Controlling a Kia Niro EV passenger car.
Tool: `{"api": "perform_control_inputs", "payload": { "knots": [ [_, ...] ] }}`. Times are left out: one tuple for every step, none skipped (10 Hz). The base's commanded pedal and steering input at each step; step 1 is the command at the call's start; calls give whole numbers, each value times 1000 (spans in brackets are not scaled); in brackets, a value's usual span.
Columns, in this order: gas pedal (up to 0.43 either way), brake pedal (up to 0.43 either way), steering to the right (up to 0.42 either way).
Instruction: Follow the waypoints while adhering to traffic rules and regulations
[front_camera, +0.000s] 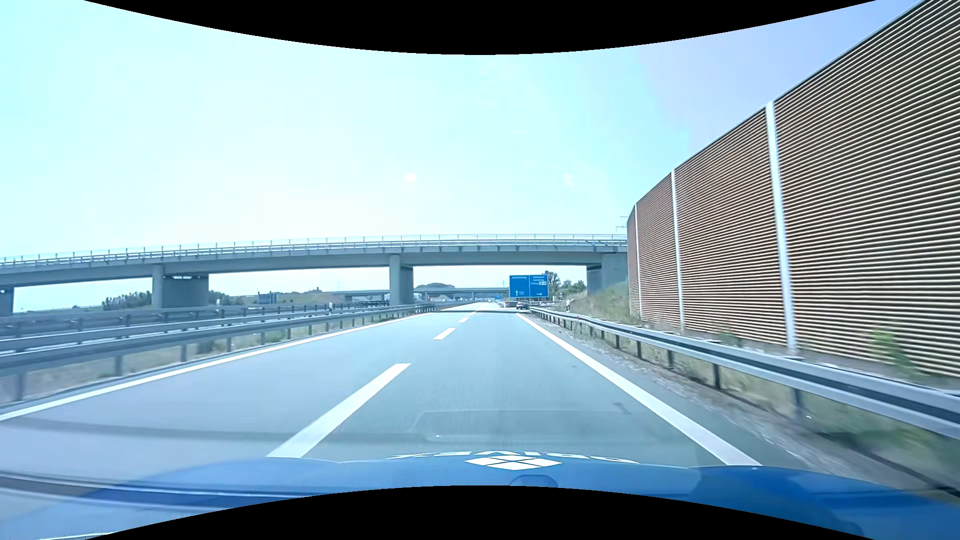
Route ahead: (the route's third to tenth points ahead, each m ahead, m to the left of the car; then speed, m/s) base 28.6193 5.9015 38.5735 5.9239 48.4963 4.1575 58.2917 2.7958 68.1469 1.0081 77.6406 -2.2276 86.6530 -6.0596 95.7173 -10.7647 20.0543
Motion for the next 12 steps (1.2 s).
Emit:
{"api": "perform_control_inputs", "payload": {
  "knots": [
    [0, 0, -4],
    [0, 6, -4],
    [0, 67, -2],
    [0, 116, -2],
    [0, 165, -1],
    [0, 171, -1],
    [0, 165, 0],
    [0, 165, 0],
    [0, 171, 1],
    [0, 171, 2],
    [0, 177, 2],
    [0, 195, 2]
  ]
}}
